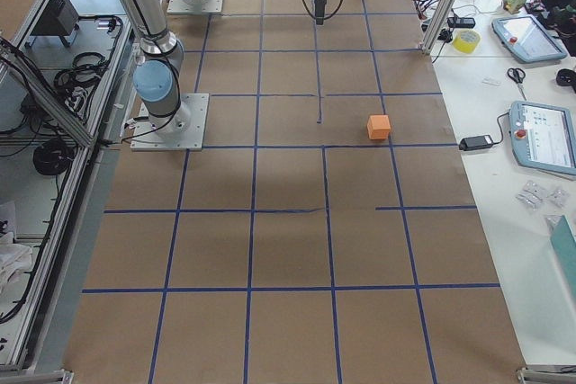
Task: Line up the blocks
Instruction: 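Raise the right gripper and move it toward the orange cube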
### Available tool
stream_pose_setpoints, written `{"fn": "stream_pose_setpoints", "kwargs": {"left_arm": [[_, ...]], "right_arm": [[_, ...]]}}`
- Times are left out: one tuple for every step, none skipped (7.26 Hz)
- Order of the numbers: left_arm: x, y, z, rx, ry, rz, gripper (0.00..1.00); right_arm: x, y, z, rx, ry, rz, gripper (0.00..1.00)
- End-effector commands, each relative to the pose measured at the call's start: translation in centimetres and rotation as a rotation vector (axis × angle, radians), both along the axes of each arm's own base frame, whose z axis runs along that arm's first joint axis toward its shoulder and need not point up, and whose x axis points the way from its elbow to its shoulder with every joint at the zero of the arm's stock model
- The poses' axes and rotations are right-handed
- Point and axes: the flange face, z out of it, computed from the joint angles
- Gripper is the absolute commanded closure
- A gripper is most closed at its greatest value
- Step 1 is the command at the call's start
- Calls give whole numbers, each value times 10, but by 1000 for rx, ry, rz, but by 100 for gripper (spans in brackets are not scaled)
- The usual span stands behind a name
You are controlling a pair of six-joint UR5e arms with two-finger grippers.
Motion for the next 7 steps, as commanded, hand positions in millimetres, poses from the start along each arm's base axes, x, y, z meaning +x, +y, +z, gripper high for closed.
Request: {"fn": "stream_pose_setpoints", "kwargs": {"left_arm": [[4, 2, -2, -14, 2, 20, 0], [4, 4, 2, -23, -7, 16, 0], [5, 7, 13, -42, -10, 30, 0], [5, 7, 18, -53, -7, 32, 0], [7, 6, 21, -59, -9, 37, 0], [14, 8, 21, -65, -87, 43, 0], [22, 8, 23, -70, -174, 47, 0]], "right_arm": [[0, 0, 0, 2, 0, 0, 0], [0, -1, -1, 2, 0, 0, 0], [0, -2, 2, -4, 2, 0, 0], [-1, -10, -3, -4, 0, 0, 0], [-7, -32, -11, -3, 0, -9, 0], [-20, -65, -13, -6, 1, -9, 0], [-41, -102, -18, -13, 3, 2, 0]]}}
